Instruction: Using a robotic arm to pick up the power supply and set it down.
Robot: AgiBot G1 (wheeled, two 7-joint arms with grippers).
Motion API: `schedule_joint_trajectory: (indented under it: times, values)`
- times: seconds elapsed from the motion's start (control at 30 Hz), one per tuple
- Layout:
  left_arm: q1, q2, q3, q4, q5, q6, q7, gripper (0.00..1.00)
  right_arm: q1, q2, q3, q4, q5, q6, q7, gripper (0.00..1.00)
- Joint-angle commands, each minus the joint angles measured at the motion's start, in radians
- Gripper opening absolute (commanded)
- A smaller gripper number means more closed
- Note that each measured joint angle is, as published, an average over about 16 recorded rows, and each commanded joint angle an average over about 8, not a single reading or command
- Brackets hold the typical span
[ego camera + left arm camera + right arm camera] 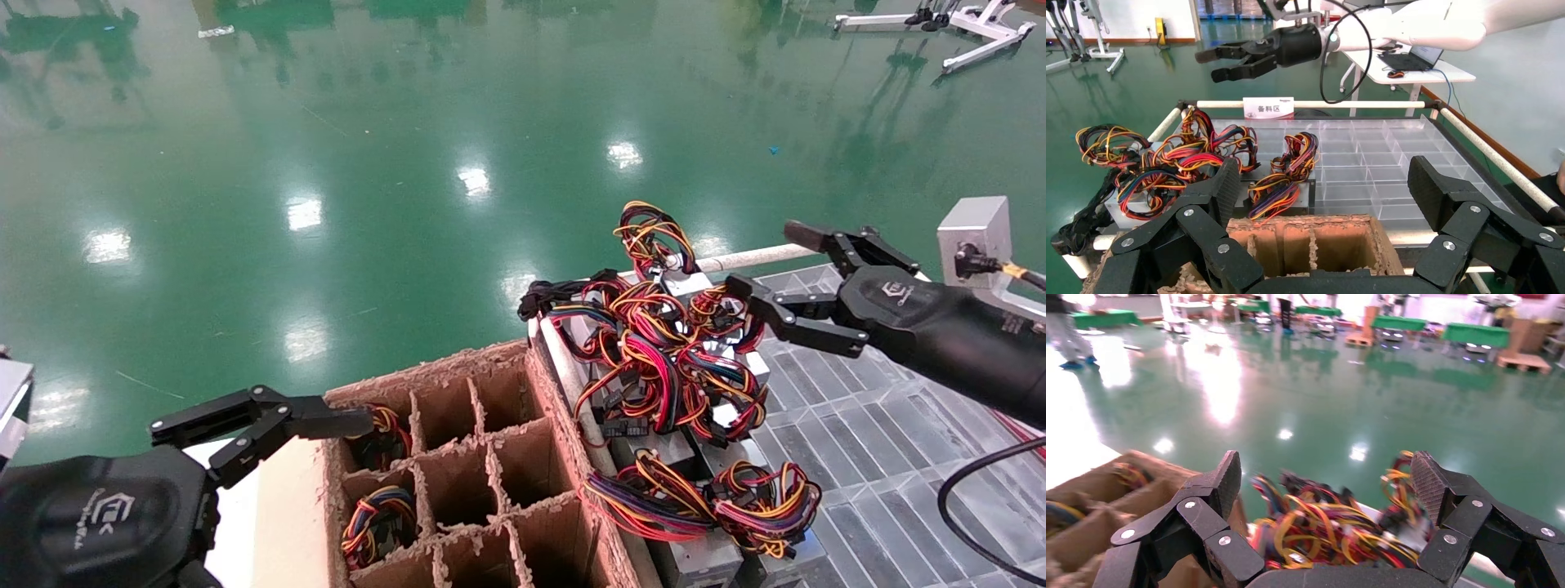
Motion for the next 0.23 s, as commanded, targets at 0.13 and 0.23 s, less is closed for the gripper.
schedule_joint_trajectory:
  times: [0.13, 0.23]
  values:
    - [0.000, 0.000, 0.000, 0.000, 0.000, 0.000, 0.000, 1.00, -0.037, 0.020, 0.012, 0.107, 0.007, -0.024, 0.057, 1.00]
    - [0.000, 0.000, 0.000, 0.000, 0.000, 0.000, 0.000, 1.00, -0.048, 0.025, 0.016, 0.139, 0.009, -0.031, 0.074, 1.00]
